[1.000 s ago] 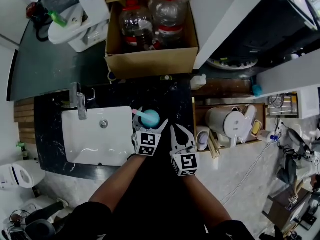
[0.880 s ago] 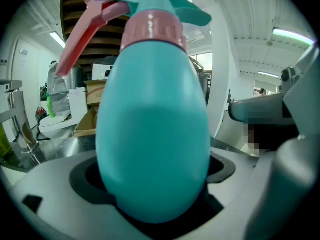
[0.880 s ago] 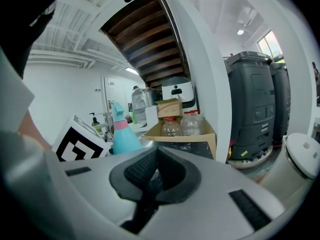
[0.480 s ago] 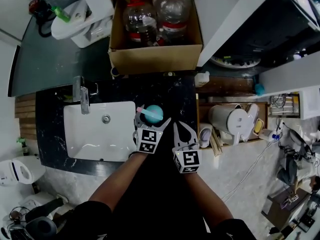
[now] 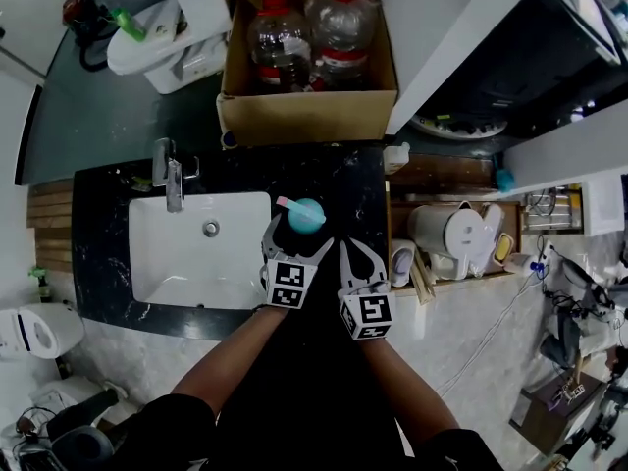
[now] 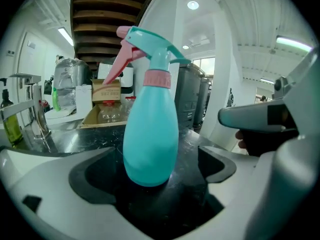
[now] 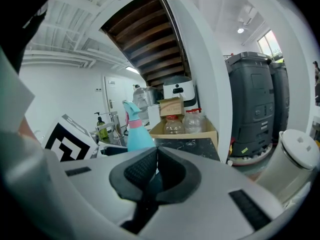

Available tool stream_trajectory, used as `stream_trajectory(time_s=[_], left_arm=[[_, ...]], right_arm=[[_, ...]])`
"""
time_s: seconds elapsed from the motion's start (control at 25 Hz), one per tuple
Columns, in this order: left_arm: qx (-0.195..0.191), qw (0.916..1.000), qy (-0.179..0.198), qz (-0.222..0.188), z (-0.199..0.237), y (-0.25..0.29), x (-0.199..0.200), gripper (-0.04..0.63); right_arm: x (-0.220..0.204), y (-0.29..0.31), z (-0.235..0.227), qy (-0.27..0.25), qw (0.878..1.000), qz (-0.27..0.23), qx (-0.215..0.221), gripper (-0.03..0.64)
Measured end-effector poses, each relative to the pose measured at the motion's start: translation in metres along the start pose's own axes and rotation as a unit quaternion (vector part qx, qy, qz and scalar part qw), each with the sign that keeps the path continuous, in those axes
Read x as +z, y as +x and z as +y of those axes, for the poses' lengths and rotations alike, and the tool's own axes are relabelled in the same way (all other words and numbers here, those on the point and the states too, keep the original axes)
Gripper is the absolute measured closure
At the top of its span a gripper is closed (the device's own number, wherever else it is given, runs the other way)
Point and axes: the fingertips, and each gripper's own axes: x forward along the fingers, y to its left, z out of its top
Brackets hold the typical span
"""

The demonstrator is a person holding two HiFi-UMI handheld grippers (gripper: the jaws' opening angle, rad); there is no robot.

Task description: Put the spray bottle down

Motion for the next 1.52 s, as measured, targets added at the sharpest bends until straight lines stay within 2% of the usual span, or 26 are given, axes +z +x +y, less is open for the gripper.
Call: stream_trajectory(time_s=[0.16,0.28,0.4,0.48,0.6,0.8,1.04,1.16,1.32,1.52], left_arm=[[-0.002,0.9999,-0.007,-0.010,-0.005,-0.020,0.001,0.089],[0.001,0.9998,-0.013,-0.017,-0.007,-0.037,0.000,0.089],[0.020,0.9992,-0.002,-0.034,-0.004,-0.055,0.001,0.091],[0.023,0.9991,-0.009,-0.035,-0.004,-0.065,-0.001,0.091],[0.021,0.9986,-0.023,-0.042,-0.007,-0.082,-0.001,0.091],[0.023,0.9969,-0.035,-0.066,-0.008,-0.113,0.004,0.091],[0.043,0.9921,-0.024,-0.115,-0.012,-0.156,0.029,0.092],[0.042,0.9891,-0.031,-0.138,-0.018,-0.177,0.040,0.091],[0.039,0.9842,-0.017,-0.172,-0.032,-0.206,0.061,0.091],[0.035,0.9814,-0.025,-0.187,-0.036,-0.232,0.071,0.092]], right_arm=[[-0.004,-0.010,0.018,-0.011,1.000,0.003,0.012,0.601],[-0.004,-0.023,0.026,-0.020,1.000,-0.001,-0.007,0.601],[0.000,-0.031,0.034,-0.014,0.999,-0.015,-0.026,0.601],[0.002,-0.036,0.041,-0.006,0.999,-0.020,-0.029,0.601],[0.003,-0.046,0.051,0.004,0.999,-0.021,-0.024,0.601],[0.007,-0.063,0.073,-0.007,0.999,-0.030,-0.011,0.601],[0.021,-0.082,0.087,0.014,0.999,-0.045,-0.023,0.601],[0.032,-0.092,0.097,0.004,0.998,-0.054,-0.024,0.601],[0.049,-0.111,0.108,0.000,0.997,-0.069,-0.027,0.601],[0.065,-0.131,0.120,-0.002,0.995,-0.093,-0.026,0.601]])
